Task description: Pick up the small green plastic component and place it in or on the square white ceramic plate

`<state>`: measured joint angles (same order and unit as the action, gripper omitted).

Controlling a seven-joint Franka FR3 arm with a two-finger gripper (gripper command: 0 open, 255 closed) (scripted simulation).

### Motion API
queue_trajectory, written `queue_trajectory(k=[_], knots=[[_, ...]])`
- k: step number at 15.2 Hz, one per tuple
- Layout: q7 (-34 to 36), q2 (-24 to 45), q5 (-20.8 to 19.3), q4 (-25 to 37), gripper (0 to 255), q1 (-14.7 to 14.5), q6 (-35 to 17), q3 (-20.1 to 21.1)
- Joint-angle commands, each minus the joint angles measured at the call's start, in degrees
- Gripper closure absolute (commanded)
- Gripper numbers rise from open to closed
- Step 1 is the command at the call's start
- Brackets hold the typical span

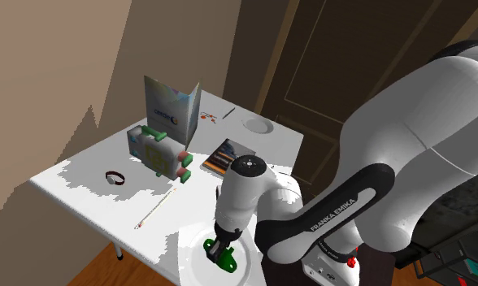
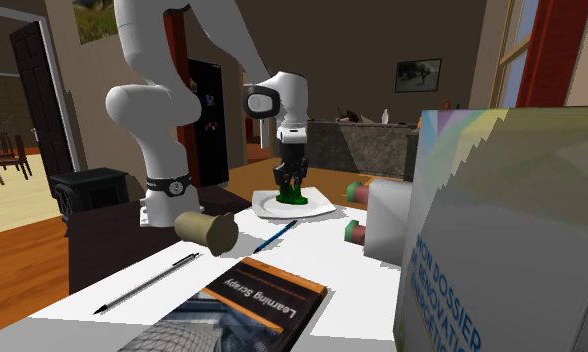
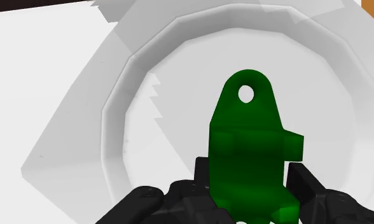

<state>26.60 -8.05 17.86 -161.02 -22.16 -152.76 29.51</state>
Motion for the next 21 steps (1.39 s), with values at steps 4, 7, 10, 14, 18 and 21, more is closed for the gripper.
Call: queue_trajectory(k=[4,7,10,14,18,21], knots=[[0.02,0.06,-0.02,0.00,0,0.01,-0.07,0.01],[0.02,0.06,-0.03,0.00,0,0.01,-0.07,0.01],[-0.72,-2.71,0.96,0.24,0,-0.35,2.87,-0.44],[-1.82,-9.64,2.12,1.38,0,-1.09,10.86,-2.02],[-1.81,-9.64,2.11,1.38,0,-1.10,10.86,-2.03],[-1.81,-9.64,2.11,1.38,0,-1.10,10.86,-2.03]])
